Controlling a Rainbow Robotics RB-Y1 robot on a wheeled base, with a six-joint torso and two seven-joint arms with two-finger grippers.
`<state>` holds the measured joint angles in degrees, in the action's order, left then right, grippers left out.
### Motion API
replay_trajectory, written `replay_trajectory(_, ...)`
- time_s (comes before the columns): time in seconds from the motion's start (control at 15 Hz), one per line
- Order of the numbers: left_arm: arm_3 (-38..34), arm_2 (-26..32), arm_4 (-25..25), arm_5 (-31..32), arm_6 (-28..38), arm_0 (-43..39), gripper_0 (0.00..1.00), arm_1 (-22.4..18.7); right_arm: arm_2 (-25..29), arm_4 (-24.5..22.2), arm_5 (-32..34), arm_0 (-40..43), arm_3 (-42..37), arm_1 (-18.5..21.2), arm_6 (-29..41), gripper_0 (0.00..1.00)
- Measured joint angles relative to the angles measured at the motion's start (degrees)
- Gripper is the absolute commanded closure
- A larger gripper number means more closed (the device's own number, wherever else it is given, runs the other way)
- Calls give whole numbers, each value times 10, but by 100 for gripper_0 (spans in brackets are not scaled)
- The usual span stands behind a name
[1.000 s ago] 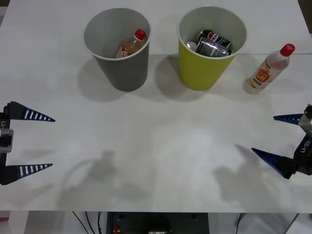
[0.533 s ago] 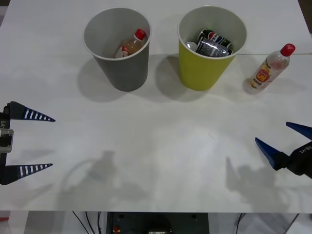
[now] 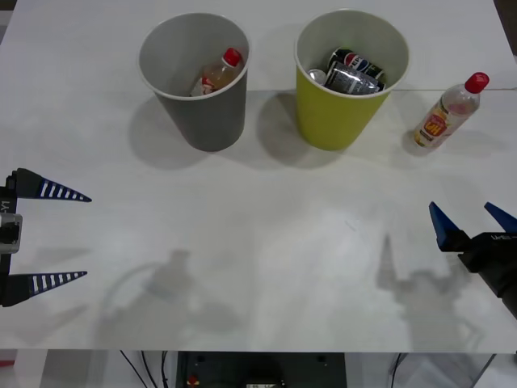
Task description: Put the can into the green bin and the plastic bottle into the gray bin
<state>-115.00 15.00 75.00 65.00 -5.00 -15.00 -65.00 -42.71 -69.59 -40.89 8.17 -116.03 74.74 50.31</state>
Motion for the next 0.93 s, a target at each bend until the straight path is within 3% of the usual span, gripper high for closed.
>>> replay_trajectory(0.2,0,0,0,0,0,0,0,0,-22,10,-6,-53,60,-28,-5,0)
replay_trajectory(0.93,0,0,0,0,0,0,0,0,-24,11,-1,-163,218,-115,-12,0)
